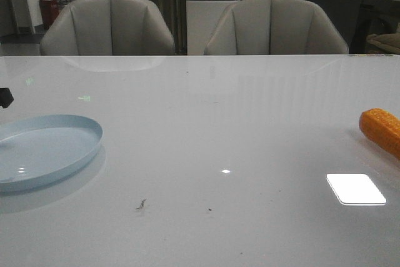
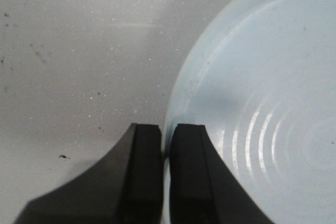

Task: Place corn on plate with both arms
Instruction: 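Grasp the plate rim with the left gripper and lift it, then carry the plate toward the table center and lower it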

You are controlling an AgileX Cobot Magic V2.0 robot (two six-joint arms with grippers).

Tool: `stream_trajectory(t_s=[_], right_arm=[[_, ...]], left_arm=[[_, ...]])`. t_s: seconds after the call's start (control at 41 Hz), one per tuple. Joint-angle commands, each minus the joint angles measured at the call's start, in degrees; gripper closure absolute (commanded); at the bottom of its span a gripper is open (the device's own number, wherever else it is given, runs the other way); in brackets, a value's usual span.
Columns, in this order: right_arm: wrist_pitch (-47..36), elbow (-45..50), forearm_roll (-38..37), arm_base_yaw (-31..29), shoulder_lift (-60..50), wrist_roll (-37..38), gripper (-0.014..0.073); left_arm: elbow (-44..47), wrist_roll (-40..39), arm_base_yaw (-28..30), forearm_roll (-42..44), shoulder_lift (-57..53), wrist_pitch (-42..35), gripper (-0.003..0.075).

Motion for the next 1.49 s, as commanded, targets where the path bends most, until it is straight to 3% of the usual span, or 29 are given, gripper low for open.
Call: stream_trajectory(t_s=[0.0,0.415,0.611,1.05,1.465], right_arm=[[-2.7,-1.9,-0.1,-0.1,-0.4,0.1,0.0048],[-2.7,-1.9,-0.1,-0.1,0.0,0.1,0.0048],[-2.7,-1.9,-0.1,-0.1,0.0,0.1,0.0048],[-2.6,-1.9,-0.1,-0.1,0.0,0.1,0.0048],[-2.0,-1.9,-0.1,-0.1,0.0,0.1,0.0048]], left_arm=[[-1.4,0.2,0.0,-1.2,-2.5,0.9,0.0633],[-13.8,6.8,-0.3,-19.8,-2.5,8.2,0.0633],[-21.4,11.2,-3.8,-25.7,-2.5,12.9,0.0633],[-25.8,11.3,-16.9,-25.8,-1.1,14.0,0.0633],[-25.8,11.3,-20.6,-25.8,5.7,16.1,0.0633]])
